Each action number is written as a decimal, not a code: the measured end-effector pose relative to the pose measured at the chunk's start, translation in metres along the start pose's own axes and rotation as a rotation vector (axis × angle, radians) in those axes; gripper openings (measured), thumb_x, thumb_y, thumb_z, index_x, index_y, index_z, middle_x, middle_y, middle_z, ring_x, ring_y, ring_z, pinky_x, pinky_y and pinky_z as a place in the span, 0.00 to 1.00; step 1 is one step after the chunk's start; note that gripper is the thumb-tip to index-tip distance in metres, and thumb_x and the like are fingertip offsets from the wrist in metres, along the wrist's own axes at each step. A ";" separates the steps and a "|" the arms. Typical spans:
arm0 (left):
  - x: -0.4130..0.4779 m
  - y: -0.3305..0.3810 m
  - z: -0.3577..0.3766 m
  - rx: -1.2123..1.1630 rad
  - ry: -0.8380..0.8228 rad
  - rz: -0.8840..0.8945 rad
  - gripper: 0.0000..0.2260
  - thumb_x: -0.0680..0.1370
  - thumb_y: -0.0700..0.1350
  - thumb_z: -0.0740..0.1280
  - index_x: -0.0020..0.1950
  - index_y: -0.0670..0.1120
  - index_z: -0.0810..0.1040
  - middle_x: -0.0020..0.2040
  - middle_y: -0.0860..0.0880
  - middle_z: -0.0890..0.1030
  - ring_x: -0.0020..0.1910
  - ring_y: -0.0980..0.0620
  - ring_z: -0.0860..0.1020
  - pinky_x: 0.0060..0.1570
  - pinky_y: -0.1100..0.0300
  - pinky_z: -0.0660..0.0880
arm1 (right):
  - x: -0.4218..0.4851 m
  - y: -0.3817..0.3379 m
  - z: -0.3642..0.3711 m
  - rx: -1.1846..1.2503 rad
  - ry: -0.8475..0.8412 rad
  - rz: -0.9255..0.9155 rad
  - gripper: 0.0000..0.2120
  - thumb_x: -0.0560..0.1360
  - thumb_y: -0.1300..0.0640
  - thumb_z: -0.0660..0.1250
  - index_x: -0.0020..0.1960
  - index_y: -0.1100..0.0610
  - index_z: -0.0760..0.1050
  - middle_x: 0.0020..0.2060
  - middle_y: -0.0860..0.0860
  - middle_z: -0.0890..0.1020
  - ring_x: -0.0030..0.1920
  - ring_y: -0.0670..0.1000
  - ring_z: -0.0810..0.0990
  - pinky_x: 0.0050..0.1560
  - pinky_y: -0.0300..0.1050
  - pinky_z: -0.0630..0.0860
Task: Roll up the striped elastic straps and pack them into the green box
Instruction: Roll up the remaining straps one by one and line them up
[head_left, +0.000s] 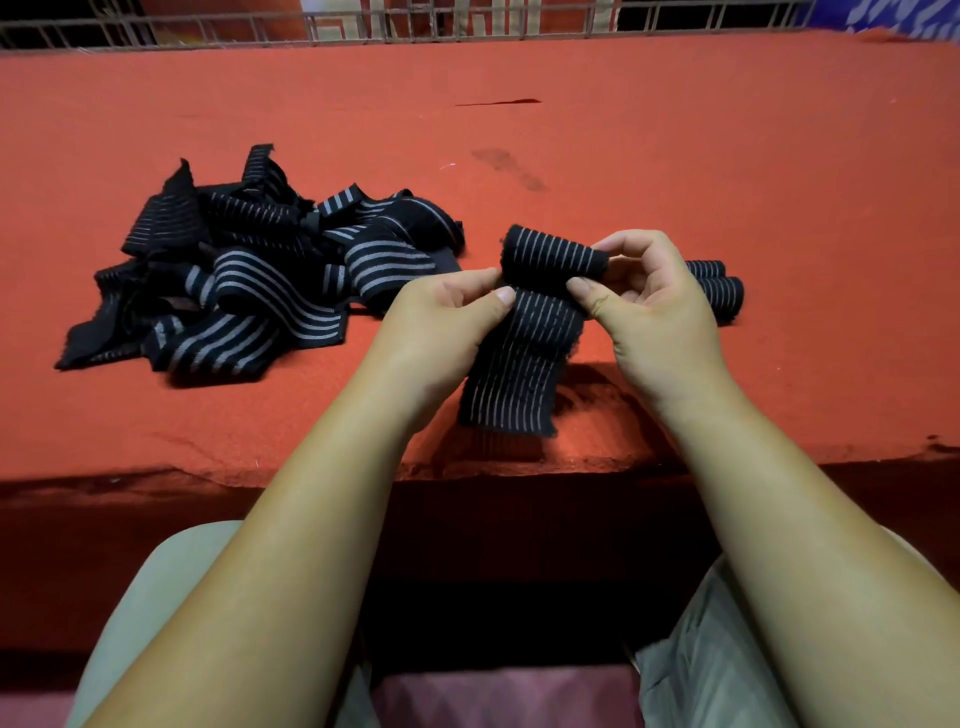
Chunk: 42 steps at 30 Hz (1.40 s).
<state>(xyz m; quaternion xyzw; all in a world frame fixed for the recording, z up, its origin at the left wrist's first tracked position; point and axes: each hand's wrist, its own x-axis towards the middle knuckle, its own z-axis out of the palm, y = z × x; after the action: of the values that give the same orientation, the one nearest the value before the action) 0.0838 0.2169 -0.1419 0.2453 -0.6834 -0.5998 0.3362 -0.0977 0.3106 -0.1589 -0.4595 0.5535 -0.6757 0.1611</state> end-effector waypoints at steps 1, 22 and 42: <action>0.000 0.000 0.001 0.001 0.008 0.001 0.14 0.86 0.37 0.65 0.66 0.51 0.85 0.60 0.50 0.88 0.63 0.52 0.86 0.68 0.49 0.80 | 0.001 0.000 0.000 -0.001 0.008 -0.001 0.14 0.79 0.66 0.74 0.60 0.53 0.77 0.49 0.49 0.84 0.48 0.44 0.82 0.54 0.44 0.81; 0.004 -0.001 -0.006 -0.064 0.112 -0.016 0.11 0.82 0.44 0.75 0.65 0.49 0.83 0.55 0.39 0.86 0.56 0.36 0.87 0.57 0.39 0.85 | -0.007 -0.011 -0.001 0.073 -0.128 0.137 0.12 0.82 0.55 0.73 0.65 0.50 0.81 0.50 0.55 0.86 0.48 0.54 0.85 0.57 0.58 0.83; -0.001 0.005 -0.009 -0.122 -0.007 0.009 0.15 0.84 0.36 0.70 0.70 0.41 0.82 0.63 0.43 0.87 0.65 0.47 0.85 0.64 0.51 0.82 | -0.004 -0.008 -0.003 -0.064 -0.184 0.078 0.19 0.83 0.66 0.69 0.71 0.53 0.78 0.63 0.50 0.86 0.62 0.45 0.84 0.64 0.41 0.78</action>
<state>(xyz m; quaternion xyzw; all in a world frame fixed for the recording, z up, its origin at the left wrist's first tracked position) 0.0917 0.2124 -0.1364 0.2193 -0.6478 -0.6396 0.3510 -0.0958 0.3176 -0.1536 -0.5025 0.5753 -0.6058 0.2226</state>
